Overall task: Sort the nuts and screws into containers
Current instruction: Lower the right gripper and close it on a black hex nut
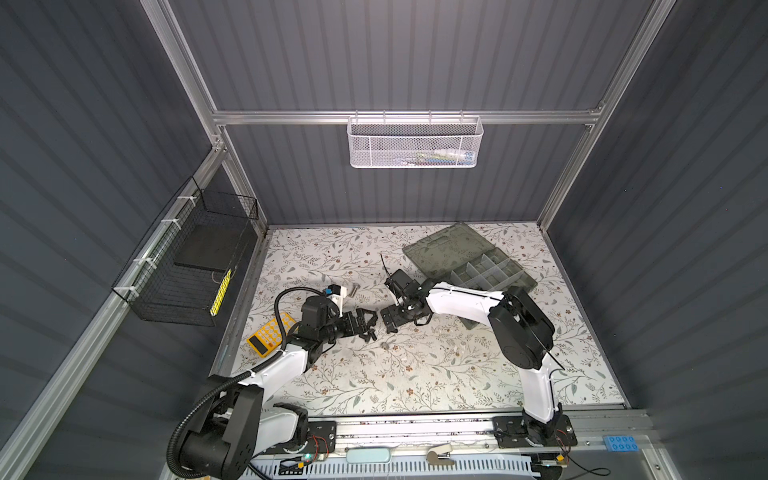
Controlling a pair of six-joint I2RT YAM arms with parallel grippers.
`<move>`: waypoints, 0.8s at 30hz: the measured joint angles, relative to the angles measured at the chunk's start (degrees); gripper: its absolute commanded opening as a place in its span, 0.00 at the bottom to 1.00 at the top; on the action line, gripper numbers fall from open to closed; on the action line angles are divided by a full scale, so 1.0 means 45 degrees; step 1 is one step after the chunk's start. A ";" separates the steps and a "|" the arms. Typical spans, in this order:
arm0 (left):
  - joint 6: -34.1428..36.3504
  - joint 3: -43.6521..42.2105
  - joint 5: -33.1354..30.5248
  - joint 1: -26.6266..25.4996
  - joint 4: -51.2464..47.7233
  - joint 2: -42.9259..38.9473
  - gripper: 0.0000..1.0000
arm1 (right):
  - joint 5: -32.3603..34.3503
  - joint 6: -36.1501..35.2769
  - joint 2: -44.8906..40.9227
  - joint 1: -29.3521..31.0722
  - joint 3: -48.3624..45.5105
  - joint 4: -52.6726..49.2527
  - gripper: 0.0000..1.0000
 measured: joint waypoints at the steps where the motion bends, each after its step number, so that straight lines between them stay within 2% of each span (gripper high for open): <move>1: 0.0000 0.0000 0.0000 0.0000 0.0005 0.0000 1.00 | 0.0015 0.0005 0.0044 0.0019 0.0019 -0.0029 0.99; 13: 0.0000 0.0000 0.0000 0.0000 0.0087 0.0005 1.00 | 0.0597 -0.0010 0.0437 0.0131 0.0398 -0.0194 0.99; 14: 0.0000 0.0000 0.0000 0.0000 0.0083 0.0005 1.00 | 0.0656 -0.0015 0.0476 0.0131 0.0457 -0.0209 0.00; 24: 0.0000 0.0000 -0.0005 0.0000 0.0083 0.0005 1.00 | 0.0714 0.0015 0.0525 0.0126 0.0758 -0.0418 0.00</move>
